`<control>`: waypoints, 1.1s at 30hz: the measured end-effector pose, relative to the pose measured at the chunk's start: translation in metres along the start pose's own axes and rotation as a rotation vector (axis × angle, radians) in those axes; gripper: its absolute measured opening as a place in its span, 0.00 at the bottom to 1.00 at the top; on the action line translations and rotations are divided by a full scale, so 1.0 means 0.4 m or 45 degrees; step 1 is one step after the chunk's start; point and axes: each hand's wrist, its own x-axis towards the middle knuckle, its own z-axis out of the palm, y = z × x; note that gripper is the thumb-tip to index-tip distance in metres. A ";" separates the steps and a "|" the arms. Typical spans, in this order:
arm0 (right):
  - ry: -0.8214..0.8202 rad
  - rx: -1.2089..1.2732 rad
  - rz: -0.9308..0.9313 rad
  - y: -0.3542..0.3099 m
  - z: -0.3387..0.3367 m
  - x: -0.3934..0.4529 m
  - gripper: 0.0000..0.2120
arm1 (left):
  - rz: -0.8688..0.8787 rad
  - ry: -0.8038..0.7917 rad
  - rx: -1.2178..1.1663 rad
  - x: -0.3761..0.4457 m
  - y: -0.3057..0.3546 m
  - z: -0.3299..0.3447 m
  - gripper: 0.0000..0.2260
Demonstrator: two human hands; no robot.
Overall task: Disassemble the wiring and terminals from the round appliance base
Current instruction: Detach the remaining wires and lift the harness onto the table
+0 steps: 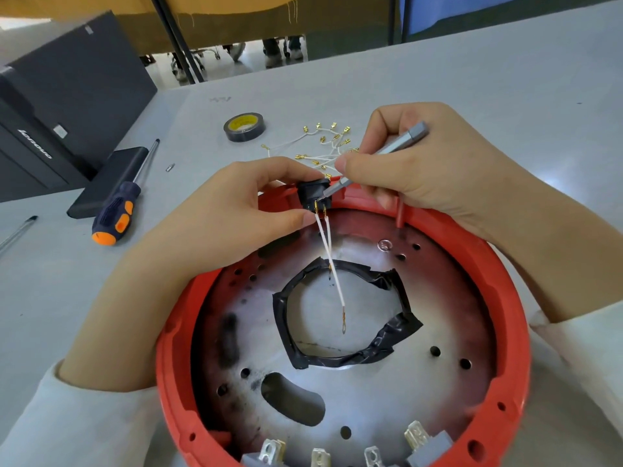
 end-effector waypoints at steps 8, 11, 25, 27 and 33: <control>0.016 0.013 -0.001 -0.001 0.003 0.004 0.16 | 0.007 -0.004 0.025 0.000 0.004 0.001 0.15; 0.077 -0.116 -0.050 -0.005 0.009 0.003 0.16 | -0.004 0.005 0.038 -0.001 0.005 0.001 0.15; 0.061 -0.069 -0.087 -0.007 0.011 0.035 0.18 | -0.024 0.004 0.048 0.000 0.001 -0.002 0.15; 0.058 -0.012 -0.067 -0.003 0.011 0.042 0.19 | -0.030 -0.001 0.048 0.001 0.000 -0.002 0.16; -0.024 0.073 0.108 0.001 0.007 0.066 0.19 | -0.029 0.003 0.044 0.004 -0.005 0.000 0.15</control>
